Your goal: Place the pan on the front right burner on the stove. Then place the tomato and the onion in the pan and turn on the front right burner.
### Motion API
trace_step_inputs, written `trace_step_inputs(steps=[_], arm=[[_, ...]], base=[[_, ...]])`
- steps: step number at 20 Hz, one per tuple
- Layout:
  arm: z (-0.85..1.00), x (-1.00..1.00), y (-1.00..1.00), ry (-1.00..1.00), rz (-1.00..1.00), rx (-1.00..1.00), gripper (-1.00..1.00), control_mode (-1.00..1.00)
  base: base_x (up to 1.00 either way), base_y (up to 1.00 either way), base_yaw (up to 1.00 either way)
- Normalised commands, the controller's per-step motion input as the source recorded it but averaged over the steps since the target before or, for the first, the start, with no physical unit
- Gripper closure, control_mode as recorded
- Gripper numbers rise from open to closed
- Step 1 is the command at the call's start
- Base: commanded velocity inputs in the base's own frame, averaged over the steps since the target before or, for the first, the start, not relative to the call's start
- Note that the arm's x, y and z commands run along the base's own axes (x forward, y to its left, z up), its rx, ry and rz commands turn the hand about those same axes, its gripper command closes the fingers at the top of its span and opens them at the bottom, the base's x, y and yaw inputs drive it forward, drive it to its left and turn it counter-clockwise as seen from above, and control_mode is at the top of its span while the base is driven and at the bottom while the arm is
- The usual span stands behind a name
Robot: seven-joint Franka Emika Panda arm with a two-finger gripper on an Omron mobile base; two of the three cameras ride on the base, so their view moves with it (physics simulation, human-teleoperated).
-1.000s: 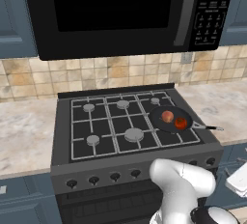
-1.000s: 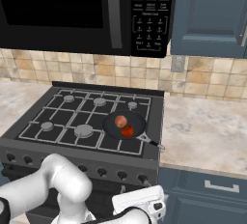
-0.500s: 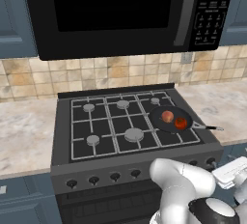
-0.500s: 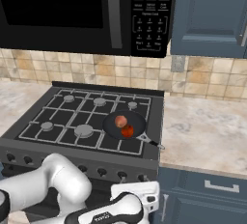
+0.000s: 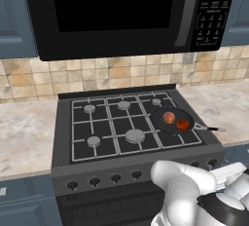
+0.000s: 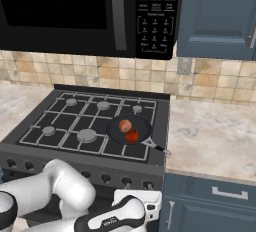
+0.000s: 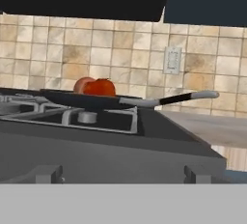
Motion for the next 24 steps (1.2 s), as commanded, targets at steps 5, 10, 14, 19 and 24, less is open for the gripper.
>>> trace_step_inputs(steps=[5,10,14,19,24], arm=[[-0.22,0.04,-0.18,0.00,-0.05,0.00,-1.00,-1.00],[-0.17,0.10,-0.22,0.00,-0.05,0.00,-1.00,-1.00],[-0.22,0.08,-0.06,0.00,-0.03,0.00,-1.00,-1.00],[-0.21,0.09,0.00,0.00,-0.03,0.00,-1.00,-1.00],[-0.17,0.15,-0.01,0.00,-0.03,0.00,-1.00,-1.00]], base=[[0.00,0.00,0.00],[0.00,0.00,0.00],[0.00,0.00,0.00],[0.00,0.00,0.00],[0.00,0.00,0.00]])
